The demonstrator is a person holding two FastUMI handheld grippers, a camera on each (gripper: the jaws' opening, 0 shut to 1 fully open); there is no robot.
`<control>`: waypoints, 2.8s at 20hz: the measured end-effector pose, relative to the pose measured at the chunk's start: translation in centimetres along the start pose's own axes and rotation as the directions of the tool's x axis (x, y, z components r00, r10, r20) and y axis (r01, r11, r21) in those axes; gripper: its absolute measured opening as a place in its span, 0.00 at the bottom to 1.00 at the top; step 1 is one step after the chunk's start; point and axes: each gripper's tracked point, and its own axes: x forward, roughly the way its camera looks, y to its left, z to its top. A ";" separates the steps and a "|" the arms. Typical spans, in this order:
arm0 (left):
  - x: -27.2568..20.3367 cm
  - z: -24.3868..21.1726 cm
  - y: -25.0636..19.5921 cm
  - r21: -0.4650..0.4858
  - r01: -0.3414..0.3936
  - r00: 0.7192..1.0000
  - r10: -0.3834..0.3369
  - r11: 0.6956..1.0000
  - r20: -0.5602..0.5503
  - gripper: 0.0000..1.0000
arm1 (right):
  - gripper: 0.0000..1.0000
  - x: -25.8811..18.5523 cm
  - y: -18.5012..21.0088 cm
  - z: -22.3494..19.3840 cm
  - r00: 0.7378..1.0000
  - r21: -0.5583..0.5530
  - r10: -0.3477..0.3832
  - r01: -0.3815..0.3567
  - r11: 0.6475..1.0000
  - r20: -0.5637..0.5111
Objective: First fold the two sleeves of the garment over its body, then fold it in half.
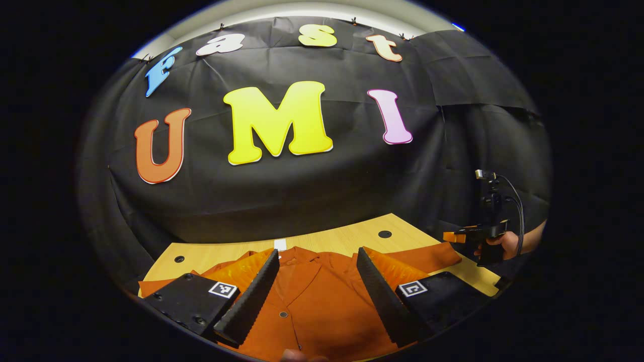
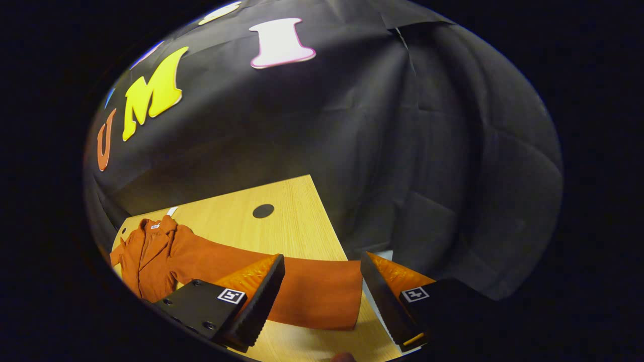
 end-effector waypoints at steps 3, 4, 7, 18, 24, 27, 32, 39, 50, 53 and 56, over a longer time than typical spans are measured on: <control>0.3 -1.2 -0.3 -0.009 0.001 0.999 -0.001 1.000 -0.041 1.00 | 0.94 2.4 -1.6 -1.5 0.998 0.039 -0.008 0.011 0.999 -0.055; 0.3 -1.2 -0.2 -0.009 0.000 0.999 0.000 1.000 -0.049 1.00 | 0.94 3.0 -2.0 -2.0 0.997 0.056 -0.008 0.012 0.998 -0.077; 0.6 -1.5 0.0 -0.002 -0.002 0.998 0.002 1.000 -0.059 1.00 | 0.97 4.5 -2.8 -2.9 0.993 0.106 0.003 0.010 0.994 -0.117; 1.0 -3.3 -0.4 -0.025 0.019 0.992 -0.022 1.000 -0.120 1.00 | 0.77 6.4 -1.6 -4.6 0.980 0.200 0.048 -0.009 0.980 -0.194; 0.5 -3.3 -0.2 -0.023 0.014 0.993 -0.017 1.000 -0.117 1.00 | 0.38 4.9 -3.8 -3.4 0.979 0.169 -0.050 0.084 0.982 -0.196; 0.0 -3.6 0.3 -0.036 0.004 0.993 -0.008 0.999 -0.121 1.00 | 0.03 4.5 -3.2 -3.2 0.978 0.187 -0.046 0.084 0.979 -0.202; -0.4 -2.6 2.2 -0.047 -0.032 0.996 0.028 0.998 -0.083 1.00 | 0.04 2.4 0.1 -0.2 0.985 0.176 -0.005 0.035 0.984 -0.173; -3.0 -2.2 7.8 -0.100 -0.110 0.994 0.107 0.989 -0.036 1.00 | 0.03 -3.6 9.9 7.7 0.995 0.121 0.055 -0.044 0.992 -0.083; -10.8 -6.5 25.6 -0.225 -0.271 0.961 0.275 0.936 -0.013 1.00 | 0.03 -12.8 38.2 16.0 0.983 -0.014 0.181 -0.181 0.983 -0.018; -13.0 -8.0 31.3 -0.239 -0.326 0.943 0.332 0.915 -0.018 1.00 | 0.03 -14.0 46.7 13.5 0.970 -0.069 0.239 -0.241 0.968 -0.045; -14.9 -9.4 35.1 -0.248 -0.372 0.925 0.378 0.895 -0.024 0.99 | 0.03 -14.2 53.6 8.8 0.953 -0.089 0.285 -0.294 0.952 -0.100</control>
